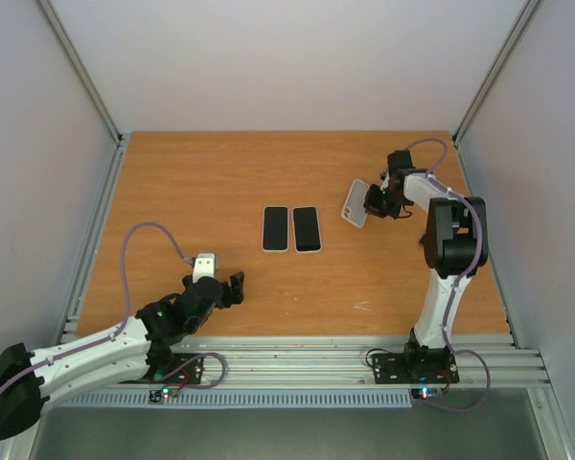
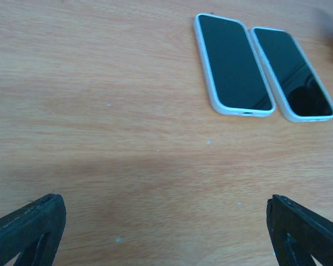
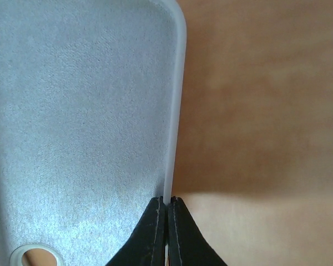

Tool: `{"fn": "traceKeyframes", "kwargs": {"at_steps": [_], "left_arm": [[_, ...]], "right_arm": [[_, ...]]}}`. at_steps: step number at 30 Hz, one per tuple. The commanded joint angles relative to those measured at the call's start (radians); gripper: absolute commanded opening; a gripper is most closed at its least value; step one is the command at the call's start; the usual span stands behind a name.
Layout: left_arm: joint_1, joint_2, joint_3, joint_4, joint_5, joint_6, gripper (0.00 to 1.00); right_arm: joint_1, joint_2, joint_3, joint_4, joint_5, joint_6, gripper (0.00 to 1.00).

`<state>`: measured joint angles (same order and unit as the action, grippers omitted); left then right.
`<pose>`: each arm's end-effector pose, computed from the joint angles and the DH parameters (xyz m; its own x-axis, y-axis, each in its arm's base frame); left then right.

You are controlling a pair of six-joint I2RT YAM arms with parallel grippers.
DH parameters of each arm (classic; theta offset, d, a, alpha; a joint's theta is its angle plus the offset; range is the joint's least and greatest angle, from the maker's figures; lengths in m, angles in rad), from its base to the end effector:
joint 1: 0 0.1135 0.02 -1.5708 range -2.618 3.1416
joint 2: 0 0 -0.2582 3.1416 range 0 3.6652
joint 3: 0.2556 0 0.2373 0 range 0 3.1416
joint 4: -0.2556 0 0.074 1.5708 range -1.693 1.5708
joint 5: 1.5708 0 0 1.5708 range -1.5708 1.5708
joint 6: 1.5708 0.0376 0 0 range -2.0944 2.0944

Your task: Put the phone into the phone case

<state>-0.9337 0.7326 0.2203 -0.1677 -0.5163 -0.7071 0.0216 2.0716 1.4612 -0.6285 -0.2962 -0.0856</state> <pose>0.0985 -0.1019 0.1588 -0.5901 -0.1522 -0.7928 0.1149 0.9562 -0.2691 0.4020 0.0197 0.1536 -0.9318 -0.1019 -0.3482 -0.1961 0.9489 0.2471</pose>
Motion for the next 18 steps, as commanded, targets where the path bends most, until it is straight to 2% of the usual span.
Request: {"fn": "traceKeyframes", "kwargs": {"at_steps": [1, 9, 18], "left_arm": [[-0.002, -0.017, 0.067, 0.054, 0.057, -0.009, 0.99], [-0.004, 0.06, 0.119, 0.19, 0.204, -0.029, 0.99], [-0.025, 0.181, 0.133, 0.384, 0.341, -0.072, 0.99]], "right_arm": [[0.008, -0.177, -0.125, 0.087, -0.058, 0.083, 0.01], [0.045, -0.471, -0.421, 0.219, -0.101, 0.253, 0.01], [0.154, -0.765, -0.643, 0.276, -0.094, 0.391, 0.01]]}}
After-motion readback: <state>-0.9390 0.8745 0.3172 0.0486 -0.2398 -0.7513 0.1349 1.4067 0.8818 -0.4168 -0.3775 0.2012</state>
